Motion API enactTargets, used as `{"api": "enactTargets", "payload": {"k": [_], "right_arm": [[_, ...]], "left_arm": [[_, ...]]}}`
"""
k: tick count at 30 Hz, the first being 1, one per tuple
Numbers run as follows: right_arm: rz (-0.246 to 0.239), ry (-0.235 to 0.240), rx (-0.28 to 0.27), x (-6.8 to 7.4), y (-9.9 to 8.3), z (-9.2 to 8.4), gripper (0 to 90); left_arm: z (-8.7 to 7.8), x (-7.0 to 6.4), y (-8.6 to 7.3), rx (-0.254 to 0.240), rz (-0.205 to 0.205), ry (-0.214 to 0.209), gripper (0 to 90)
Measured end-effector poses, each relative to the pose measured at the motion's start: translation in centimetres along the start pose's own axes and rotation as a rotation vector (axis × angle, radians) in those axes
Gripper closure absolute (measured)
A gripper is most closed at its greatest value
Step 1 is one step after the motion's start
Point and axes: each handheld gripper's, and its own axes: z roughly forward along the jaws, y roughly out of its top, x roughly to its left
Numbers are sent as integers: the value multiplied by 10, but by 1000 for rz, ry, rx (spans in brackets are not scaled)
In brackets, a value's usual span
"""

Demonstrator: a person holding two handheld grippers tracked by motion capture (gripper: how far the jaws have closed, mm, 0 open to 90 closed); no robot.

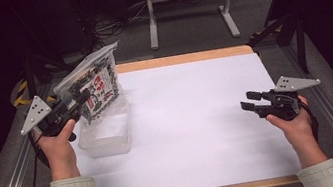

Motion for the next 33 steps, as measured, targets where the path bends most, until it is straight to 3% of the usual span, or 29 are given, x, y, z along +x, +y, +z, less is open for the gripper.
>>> {"api": "enactTargets", "payload": {"k": [19, 28, 33], "right_arm": [[-8, 16, -1, 0, 3, 6, 512], [-11, 22, 0, 0, 4, 9, 509], [-15, 26, 2, 0, 5, 11, 507]], "left_arm": [[-1, 8, -23, 70, -42, 13, 723], [-3, 11, -33, 76, -99, 12, 718], [-6, 12, -34, 106, -124, 32, 717]]}}
